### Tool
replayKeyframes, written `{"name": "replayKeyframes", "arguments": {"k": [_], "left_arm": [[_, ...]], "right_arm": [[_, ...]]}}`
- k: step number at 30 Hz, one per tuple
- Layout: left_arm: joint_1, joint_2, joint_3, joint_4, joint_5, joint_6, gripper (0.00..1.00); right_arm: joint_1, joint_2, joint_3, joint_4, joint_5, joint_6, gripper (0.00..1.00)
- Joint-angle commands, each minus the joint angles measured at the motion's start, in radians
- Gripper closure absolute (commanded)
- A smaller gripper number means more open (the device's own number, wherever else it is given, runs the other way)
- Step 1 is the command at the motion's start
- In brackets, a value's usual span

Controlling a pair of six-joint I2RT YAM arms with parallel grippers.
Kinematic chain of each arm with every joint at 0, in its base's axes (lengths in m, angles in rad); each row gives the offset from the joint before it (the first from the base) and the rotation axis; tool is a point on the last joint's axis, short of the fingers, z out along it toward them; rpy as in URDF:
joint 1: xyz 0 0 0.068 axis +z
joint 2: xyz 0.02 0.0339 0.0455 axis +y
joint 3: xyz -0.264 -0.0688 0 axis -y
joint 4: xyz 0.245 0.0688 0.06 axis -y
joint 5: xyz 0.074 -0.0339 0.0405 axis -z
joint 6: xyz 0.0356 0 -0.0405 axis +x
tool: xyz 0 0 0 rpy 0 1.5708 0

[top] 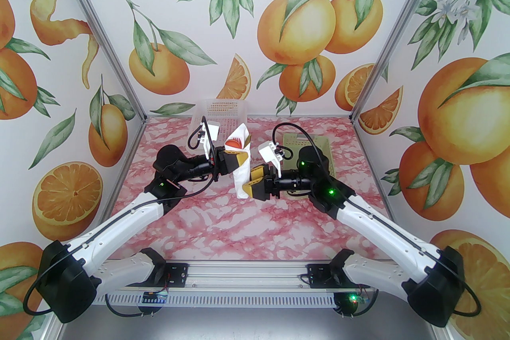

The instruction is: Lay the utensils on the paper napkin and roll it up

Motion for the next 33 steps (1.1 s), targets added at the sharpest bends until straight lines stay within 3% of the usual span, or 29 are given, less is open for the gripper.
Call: {"name": "replayKeyframes", "arguments": {"k": [1,9,16,25,33], "left_arm": [[0.006,-0.012,0.037,0.021,-0.019,-0.008,1.0],[0.006,0.013,0.031,0.074,-0.019,-0.05,1.0],[0.006,0.02,0.034,0.1,-0.013,-0.075,1.0],[0.006,0.012,0.037,0.094,0.005,-0.077,1.0],[0.008,0.02,0.039,0.083,-0.006,-0.067,1.0]], "right_arm": [[0.015,0.016,-0.006,0.089,-0.006,0.02,0.48],[0.032,0.071,-0.011,0.297,-0.052,0.128,0.55],[0.029,0.075,0.002,0.221,-0.015,0.059,0.55],[-0.088,0.031,-0.05,0.234,-0.045,0.062,0.51],[-0.069,0.016,-0.084,0.305,-0.076,0.102,0.46]]}}
